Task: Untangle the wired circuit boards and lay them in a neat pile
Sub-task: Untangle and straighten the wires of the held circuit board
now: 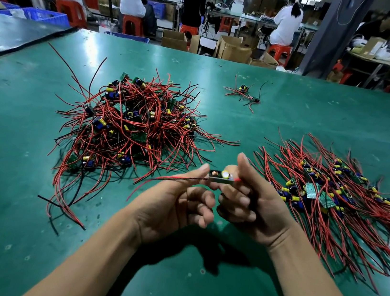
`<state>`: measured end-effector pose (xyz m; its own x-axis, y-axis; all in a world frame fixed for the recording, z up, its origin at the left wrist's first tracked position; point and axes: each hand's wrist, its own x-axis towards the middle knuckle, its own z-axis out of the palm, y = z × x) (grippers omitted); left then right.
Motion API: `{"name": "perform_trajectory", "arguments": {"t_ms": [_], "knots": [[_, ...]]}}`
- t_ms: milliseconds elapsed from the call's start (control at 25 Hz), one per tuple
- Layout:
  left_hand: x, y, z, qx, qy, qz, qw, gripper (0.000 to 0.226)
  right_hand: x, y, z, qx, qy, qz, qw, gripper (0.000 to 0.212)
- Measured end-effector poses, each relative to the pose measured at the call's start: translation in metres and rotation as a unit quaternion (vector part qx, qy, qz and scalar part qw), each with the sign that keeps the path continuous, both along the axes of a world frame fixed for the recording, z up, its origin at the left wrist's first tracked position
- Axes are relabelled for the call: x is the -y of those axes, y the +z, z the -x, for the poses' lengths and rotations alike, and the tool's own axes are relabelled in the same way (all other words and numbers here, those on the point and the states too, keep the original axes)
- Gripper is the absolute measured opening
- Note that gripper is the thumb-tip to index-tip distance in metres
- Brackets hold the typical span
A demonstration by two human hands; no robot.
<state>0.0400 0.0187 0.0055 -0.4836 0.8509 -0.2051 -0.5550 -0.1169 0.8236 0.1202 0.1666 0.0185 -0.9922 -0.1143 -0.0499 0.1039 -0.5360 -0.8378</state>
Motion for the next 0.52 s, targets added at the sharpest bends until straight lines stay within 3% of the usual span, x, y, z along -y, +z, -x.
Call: {"name": "perform_trajectory", "arguments": {"t_ms": [80, 280, 400, 520], "knots": [[0.002, 0.0, 0.002, 0.009, -0.016, -0.014, 1.0, 0.033, 0.0, -0.002, 0.003, 0.043, -0.029, -0.066, 0.997, 0.051], [0.001, -0.009, 0.0, -0.026, 0.015, -0.046, 0.998, 0.015, 0.004, -0.019, 0.015, 0.085, -0.175, -0.176, 0.965, 0.048], [-0.005, -0.017, -0.001, -0.119, 0.093, 0.013, 0.989, 0.029, 0.005, -0.025, 0.014, 0.073, -0.247, -0.237, 0.937, 0.039], [-0.009, -0.023, -0.004, -0.194, 0.136, 0.045, 0.971, 0.028, 0.009, -0.026, 0.014, 0.074, -0.234, -0.31, 0.919, 0.032]]}}
